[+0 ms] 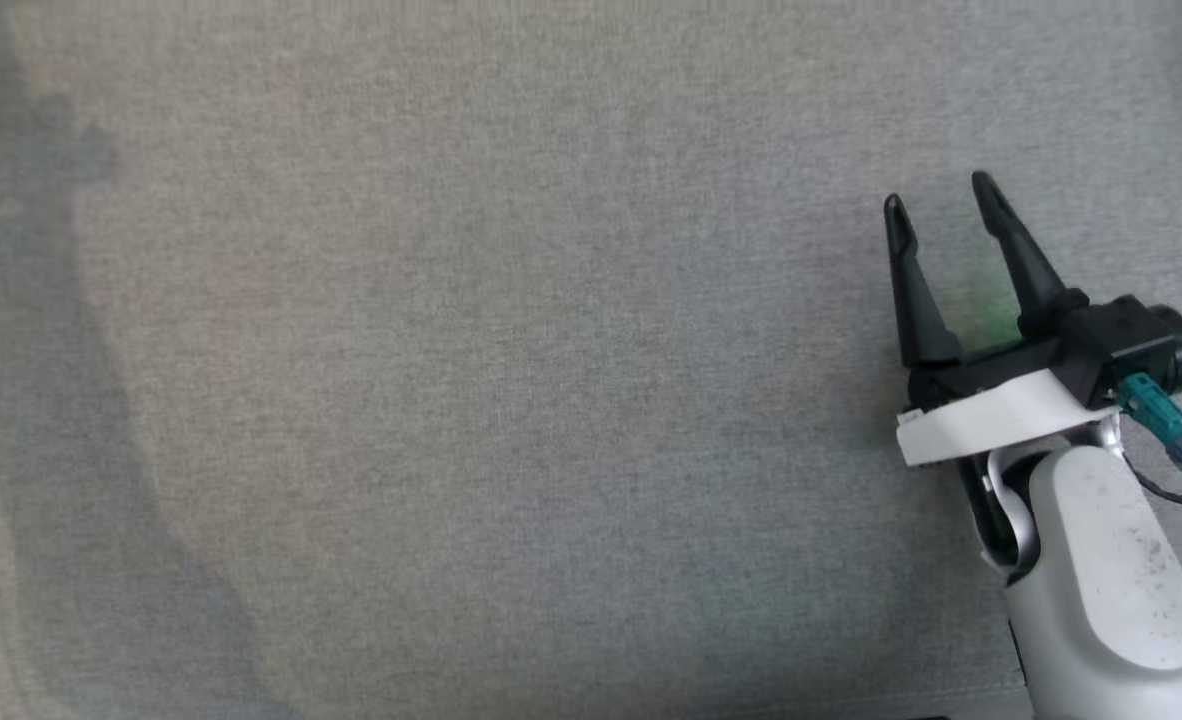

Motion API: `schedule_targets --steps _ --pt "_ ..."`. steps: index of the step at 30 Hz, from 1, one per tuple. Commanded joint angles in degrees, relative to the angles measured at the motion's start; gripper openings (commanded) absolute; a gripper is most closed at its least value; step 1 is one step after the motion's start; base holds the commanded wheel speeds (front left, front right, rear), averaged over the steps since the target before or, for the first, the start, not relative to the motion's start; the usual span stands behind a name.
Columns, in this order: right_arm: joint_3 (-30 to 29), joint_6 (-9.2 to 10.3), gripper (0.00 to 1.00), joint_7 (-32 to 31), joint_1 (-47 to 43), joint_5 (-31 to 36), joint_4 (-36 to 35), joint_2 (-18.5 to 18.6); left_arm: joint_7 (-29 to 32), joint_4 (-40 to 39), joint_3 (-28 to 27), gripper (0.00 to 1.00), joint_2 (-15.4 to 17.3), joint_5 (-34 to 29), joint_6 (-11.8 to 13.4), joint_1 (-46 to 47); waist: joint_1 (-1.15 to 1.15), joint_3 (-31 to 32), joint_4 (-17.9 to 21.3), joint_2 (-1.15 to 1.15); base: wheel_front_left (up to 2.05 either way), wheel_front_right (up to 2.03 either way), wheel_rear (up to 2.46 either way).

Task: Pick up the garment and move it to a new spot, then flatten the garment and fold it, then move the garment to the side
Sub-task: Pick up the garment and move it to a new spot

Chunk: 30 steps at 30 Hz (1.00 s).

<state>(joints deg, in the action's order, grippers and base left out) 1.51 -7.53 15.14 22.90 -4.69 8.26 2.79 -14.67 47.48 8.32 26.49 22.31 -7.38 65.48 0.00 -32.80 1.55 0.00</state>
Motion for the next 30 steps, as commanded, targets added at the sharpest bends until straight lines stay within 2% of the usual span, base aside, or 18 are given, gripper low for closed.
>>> schedule_targets --steps 1,9,11,15,22,27,30 --pt "0.0 0.09 1.00 0.0 -1.1 -0.7 0.5 0.2 0.2 -1.5 1.4 0.00 0.4 -0.2 -0.2 0.1 0.00 5.6 0.9 0.00 0.00 0.00 0.00" --pt "-0.2 0.09 1.00 0.0 -5.9 -4.6 3.5 0.2 4.1 -12.1 13.3 0.00 -1.3 0.4 -0.2 1.1 0.00 16.9 3.1 0.00 0.00 0.00 0.00" --pt "-0.3 0.09 1.00 0.0 -7.6 -5.9 4.2 0.2 6.1 -16.3 17.1 0.00 -2.9 0.8 -0.2 2.9 0.00 20.0 4.4 0.00 0.00 0.00 0.00" --pt "0.1 0.09 1.00 0.0 -9.2 -7.1 5.0 0.2 8.2 -19.8 20.2 0.00 -5.8 1.4 -0.2 6.4 0.00 22.6 5.6 0.00 0.00 0.00 0.00" --pt "-0.1 0.09 1.00 0.0 -10.1 -8.2 4.7 0.2 9.1 -20.1 21.7 0.00 -11.7 3.1 0.8 8.5 0.00 24.2 7.2 0.00 0.00 0.00 0.00" --pt "-1.5 0.09 1.00 0.0 -10.7 -7.6 4.7 0.2 8.7 -19.7 21.4 0.00 -13.7 7.0 1.9 -0.5 0.00 23.9 7.2 0.00 0.00 0.00 0.00" --pt "-2.3 0.09 1.00 0.0 -10.7 -7.4 4.8 0.2 7.5 -19.1 20.4 0.00 -13.3 9.3 3.0 -8.1 0.00 23.3 6.8 0.00 0.00 0.00 0.00"
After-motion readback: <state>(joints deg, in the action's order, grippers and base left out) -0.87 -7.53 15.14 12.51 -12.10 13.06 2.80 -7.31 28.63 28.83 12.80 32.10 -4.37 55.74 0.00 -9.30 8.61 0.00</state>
